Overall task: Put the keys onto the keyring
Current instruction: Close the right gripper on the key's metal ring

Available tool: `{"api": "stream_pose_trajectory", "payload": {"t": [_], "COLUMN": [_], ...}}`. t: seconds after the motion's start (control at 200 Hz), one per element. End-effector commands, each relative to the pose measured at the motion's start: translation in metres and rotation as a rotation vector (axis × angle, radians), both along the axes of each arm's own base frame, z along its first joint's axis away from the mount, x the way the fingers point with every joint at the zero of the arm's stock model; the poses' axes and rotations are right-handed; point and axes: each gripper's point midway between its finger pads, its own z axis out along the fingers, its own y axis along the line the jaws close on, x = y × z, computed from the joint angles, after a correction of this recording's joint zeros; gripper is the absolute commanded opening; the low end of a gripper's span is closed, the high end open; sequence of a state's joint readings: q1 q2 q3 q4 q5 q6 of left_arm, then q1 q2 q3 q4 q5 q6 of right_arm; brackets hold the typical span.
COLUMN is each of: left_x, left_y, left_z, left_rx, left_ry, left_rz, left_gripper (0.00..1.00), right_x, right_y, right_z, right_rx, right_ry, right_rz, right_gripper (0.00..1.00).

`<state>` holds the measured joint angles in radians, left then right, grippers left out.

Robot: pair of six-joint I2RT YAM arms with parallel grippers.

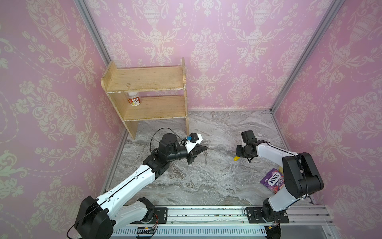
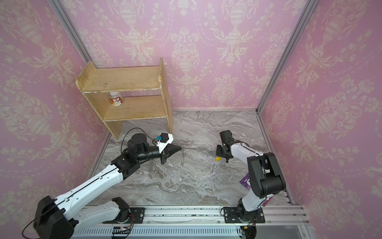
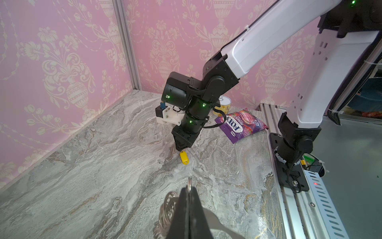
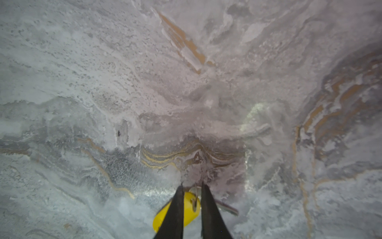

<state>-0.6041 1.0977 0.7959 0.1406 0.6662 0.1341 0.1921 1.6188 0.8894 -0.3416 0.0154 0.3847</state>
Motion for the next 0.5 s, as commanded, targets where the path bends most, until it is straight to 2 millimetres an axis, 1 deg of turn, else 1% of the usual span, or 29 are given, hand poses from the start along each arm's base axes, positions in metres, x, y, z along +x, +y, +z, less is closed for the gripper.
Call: {"api": "stream_pose_trajectory", "payload": {"t": [0.0,0.11,0.49], "left_x": [0.0026,0.0029,0.0029], "left_y": [0.0038,0.0039,0.0044], "left_z": [0.0087,0.0099,0.0108], "left_rx": [-0.017,-0.018,-0.018], "left_ry": [-0.026,-0.028,-0.03], "left_rz": [0.018,0.019,0.022], "left_gripper": [0.0,0.0,0.0], "right_x": [-0.0008,-0.0012,-0.0037], "right_y": [0.0026,0.0035,0.0025], "right_z": [0.0075,0.0043,-0.0005], "right_rx": [-0.007,-0.003,-0.008], "right_ry": [-0.003,0.006,0.021], "right_rz": [0.026,0.028,0.028], "right_gripper": [0.16,0.13,0.14]}}
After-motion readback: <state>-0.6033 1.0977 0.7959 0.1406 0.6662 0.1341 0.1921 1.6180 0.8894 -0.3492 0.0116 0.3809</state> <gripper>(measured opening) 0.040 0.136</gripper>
